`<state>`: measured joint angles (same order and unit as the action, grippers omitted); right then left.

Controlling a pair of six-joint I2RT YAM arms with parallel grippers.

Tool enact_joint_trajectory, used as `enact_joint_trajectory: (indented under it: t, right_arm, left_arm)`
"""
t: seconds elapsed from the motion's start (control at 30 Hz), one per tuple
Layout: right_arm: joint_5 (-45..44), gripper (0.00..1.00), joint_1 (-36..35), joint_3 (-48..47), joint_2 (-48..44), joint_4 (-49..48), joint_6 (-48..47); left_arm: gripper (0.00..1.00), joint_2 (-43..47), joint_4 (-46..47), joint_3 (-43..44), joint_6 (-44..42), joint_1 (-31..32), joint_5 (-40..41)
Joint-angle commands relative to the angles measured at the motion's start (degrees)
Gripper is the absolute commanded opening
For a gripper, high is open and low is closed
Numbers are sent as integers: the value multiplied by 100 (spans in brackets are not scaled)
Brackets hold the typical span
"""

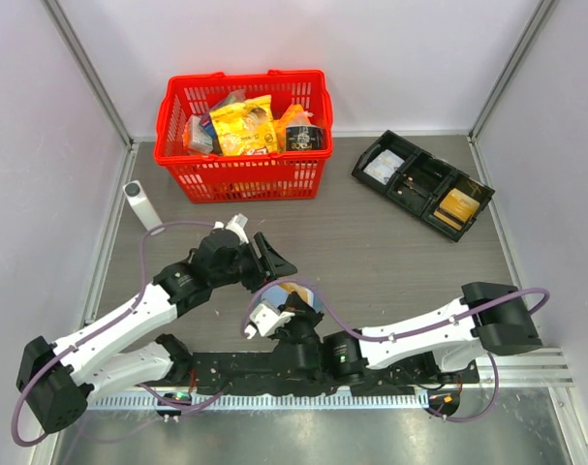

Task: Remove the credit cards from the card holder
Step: Remove the credit card from the card holder.

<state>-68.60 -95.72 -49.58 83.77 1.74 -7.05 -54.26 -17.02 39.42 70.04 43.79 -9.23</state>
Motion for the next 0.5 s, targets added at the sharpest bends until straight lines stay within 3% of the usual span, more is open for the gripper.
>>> enact_joint_trajectory:
  t: [0.0,0.07,0.2,0.33,0.47]
  right_arm:
    - [-523,1,-113,-289,245,-674,-560]
    - [-584,1,-148,-271,307,-858,-753]
    - [-532,1,-184,-166,237,-1035,-816]
    - [-173,5,-175,-87,-61,-859,-194]
    - [442,34,-52,168,-685,-859,519]
  left_arm:
    - [54,-164,462,-39,80,59,-342]
    - [40,-208,497,-66,71,77,-421]
    - [1,-76,594,-224,89,77,-211]
    - [0,187,769,-408,115,77,114]
    - [0,363,971,-593,115,77,404]
